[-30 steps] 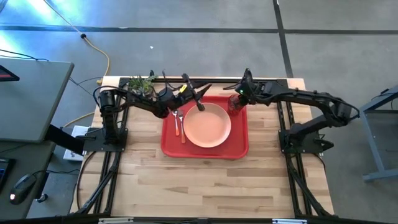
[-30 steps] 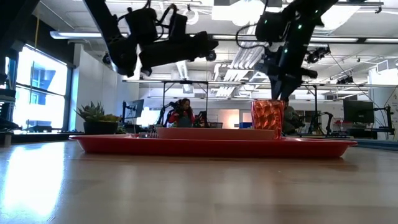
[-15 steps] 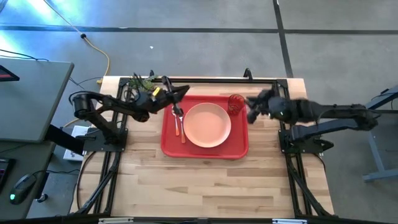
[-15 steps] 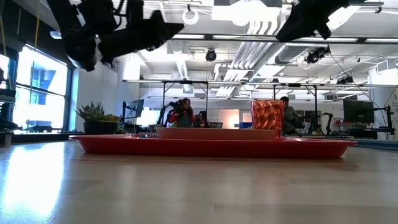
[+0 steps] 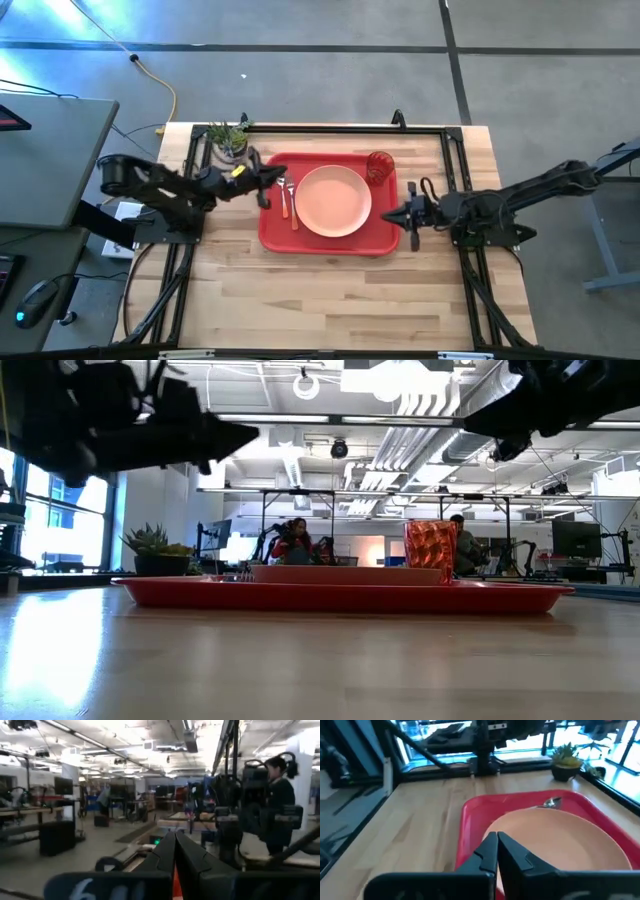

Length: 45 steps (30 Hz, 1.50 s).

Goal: Pick and place plate/cup/fork/spoon on tray
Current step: Return to Home Position

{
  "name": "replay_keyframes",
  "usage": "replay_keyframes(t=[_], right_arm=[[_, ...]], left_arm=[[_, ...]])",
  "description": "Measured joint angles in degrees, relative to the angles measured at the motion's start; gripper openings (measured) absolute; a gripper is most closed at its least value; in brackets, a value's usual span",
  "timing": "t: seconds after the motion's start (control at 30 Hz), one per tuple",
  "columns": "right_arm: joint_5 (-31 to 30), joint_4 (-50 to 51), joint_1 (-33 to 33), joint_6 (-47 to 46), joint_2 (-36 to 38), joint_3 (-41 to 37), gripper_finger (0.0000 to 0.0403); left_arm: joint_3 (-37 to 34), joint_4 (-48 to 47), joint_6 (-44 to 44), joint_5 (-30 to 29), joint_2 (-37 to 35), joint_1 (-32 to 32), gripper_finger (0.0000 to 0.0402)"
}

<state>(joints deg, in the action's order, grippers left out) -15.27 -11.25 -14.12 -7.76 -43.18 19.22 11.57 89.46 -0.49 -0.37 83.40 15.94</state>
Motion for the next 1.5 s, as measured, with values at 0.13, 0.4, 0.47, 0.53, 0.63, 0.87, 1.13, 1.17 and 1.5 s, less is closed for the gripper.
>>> replay_keyframes(t=[0.13,0.4,0.47,0.53,0.63,0.87,1.13,1.17,1.5], right_arm=[[-0.28,0.54,-1.08,3.49,4.43,-0.02,0.0001],[1.66,1.70,-1.04,9.34,9.87,0.00,0.0000],[1.98,1.76,-1.04,9.83,9.96,0.00,0.0000],[2.07,2.39,-1.04,9.83,9.96,0.00,0.0000],[2.34,3.79,-1.04,8.86,9.96,0.00,0.0000],[6.37,-1.21,-0.95,10.37,11.66,-3.35,0.0000],[6.34,3.86,-0.40,10.63,22.53,-4.37,0.0000],[6.35,5.54,-0.39,10.29,24.12,-4.37,0.0000],[6.41,0.50,-0.38,6.48,35.90,-15.68,0.0000]], left_arm=[[-5.63,0.40,2.54,-5.06,-6.34,-1.84,0.0001],[-10.97,-0.59,4.38,-6.61,-14.88,-3.05,0.0000],[-10.99,-1.80,3.89,-6.57,-16.12,-3.18,0.0000],[-10.99,-2.62,3.75,-6.38,-16.32,-3.88,0.0001],[-10.99,-3.36,3.75,-6.29,-16.35,-5.49,0.0000],[-10.99,-5.20,5.34,-6.42,-16.34,-9.73,0.0000],[-10.99,-5.63,8.61,-13.47,-16.36,-11.16,0.0000],[-10.99,-5.63,8.61,-13.47,-16.36,-11.17,0.0000],[-10.99,-8.24,8.28,-7.63,-16.36,-10.99,0.0000]])
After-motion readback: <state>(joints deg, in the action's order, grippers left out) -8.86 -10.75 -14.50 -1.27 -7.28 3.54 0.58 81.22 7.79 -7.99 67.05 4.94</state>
